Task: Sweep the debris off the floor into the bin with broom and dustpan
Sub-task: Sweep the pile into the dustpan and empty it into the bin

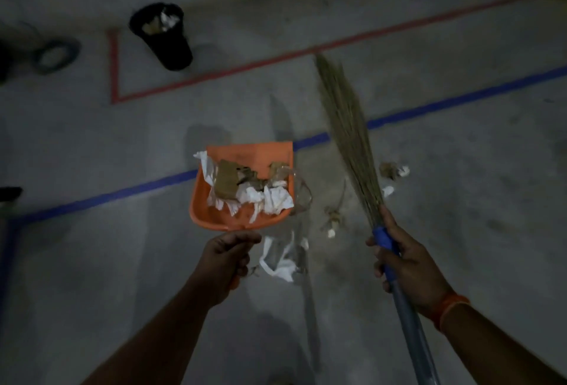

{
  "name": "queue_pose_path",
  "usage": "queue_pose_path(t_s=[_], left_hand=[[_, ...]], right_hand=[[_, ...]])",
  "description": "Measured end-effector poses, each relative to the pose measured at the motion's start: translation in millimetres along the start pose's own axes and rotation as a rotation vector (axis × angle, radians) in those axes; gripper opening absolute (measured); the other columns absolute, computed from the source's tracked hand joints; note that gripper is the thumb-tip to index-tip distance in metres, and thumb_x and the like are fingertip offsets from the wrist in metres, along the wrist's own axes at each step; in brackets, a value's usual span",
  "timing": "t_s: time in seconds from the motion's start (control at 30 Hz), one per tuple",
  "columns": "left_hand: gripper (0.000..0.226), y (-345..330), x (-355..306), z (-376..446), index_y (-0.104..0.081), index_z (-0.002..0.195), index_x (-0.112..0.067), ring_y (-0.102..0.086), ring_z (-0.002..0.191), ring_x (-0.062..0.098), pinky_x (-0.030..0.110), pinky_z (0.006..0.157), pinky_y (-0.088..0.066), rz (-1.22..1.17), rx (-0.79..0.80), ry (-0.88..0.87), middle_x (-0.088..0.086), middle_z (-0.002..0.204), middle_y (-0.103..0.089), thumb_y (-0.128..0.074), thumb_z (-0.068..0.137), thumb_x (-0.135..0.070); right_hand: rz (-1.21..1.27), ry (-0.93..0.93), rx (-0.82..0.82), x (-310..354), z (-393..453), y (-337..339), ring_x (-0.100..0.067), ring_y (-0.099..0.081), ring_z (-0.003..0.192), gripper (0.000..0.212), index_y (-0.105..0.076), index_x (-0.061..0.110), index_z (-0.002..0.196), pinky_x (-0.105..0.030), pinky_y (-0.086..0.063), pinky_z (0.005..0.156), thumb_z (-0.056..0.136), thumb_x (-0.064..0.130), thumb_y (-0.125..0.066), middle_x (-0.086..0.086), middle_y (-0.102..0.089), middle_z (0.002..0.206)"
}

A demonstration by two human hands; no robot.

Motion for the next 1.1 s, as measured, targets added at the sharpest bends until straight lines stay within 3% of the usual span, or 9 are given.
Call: queue_pose_path(t_s=[0.33,0.43,0.6,0.77,0.97,1.1], left_hand=[[0.022,93,-221,137,-0.070,0.101,-0.003,-0.032,0.039,0.011,0.014,0.040,-0.024,-0.131,-0.143,-0.104,0.006,0.056,-0.038,-0.049,0.101,-0.002],[0.021,127,-289,210,-0.067,0.107,0.003,-0.034,0.040,0.011,0.016,0.039,-0.028,-0.186,-0.212,-0.159,0.007,0.056,-0.041,-0.048,0.101,-0.001],[0.019,195,-379,344,-0.069,0.102,-0.005,-0.033,0.038,0.008,0.014,0.039,-0.026,-0.193,-0.321,-0.198,0.003,0.053,-0.040,-0.050,0.101,-0.002],[0.023,271,-458,466,-0.072,0.098,-0.010,-0.034,0.036,0.011,0.015,0.038,-0.026,-0.103,-0.403,-0.181,0.003,0.051,-0.042,-0.050,0.101,-0.003],[0.026,353,-524,618,-0.073,0.092,-0.015,-0.040,0.036,0.011,0.014,0.039,-0.026,0.005,-0.431,-0.161,0.004,0.053,-0.046,-0.050,0.100,-0.004],[0.026,400,-554,697,-0.073,0.091,-0.008,-0.044,0.040,0.010,0.017,0.036,-0.031,0.121,-0.433,-0.164,-0.005,0.052,-0.059,-0.050,0.099,0.001]], right_hand=[[-0.129,0.013,0.097,195,198,-61,-0.023,-0.051,0.057,0.070,-0.042,0.053,0.133,-0.029,-0.045,0.049,0.094,-0.005,-0.054,-0.010,-0.066,0.093],[-0.151,0.028,0.121,239,281,-94,-0.024,-0.051,0.053,0.072,-0.044,0.050,0.135,-0.030,-0.043,0.046,0.091,-0.006,-0.055,-0.010,-0.068,0.081],[-0.205,-0.021,0.201,287,413,-152,-0.020,-0.045,0.052,0.068,-0.040,0.052,0.133,-0.027,-0.040,0.044,0.095,-0.003,-0.052,-0.005,-0.057,0.057],[-0.198,-0.050,0.172,334,540,-211,-0.017,-0.049,0.049,0.066,-0.045,0.044,0.136,-0.027,-0.042,0.044,0.093,-0.006,-0.054,0.001,-0.064,0.069],[-0.204,-0.106,0.135,372,680,-292,-0.025,-0.053,0.057,0.063,-0.045,0.041,0.140,-0.033,-0.042,0.052,0.094,-0.001,-0.056,-0.022,-0.066,0.096],[-0.170,-0.087,0.125,384,746,-344,-0.023,-0.053,0.056,0.067,-0.044,0.046,0.138,-0.032,-0.044,0.050,0.093,-0.002,-0.057,-0.012,-0.067,0.088]])
Point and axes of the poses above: each hand's wrist, its own z-axis towards the middle knuckle, its own y-axis out of the back of the hand, x = y × z, the point moved 4 cm from there along z, towards the middle knuckle
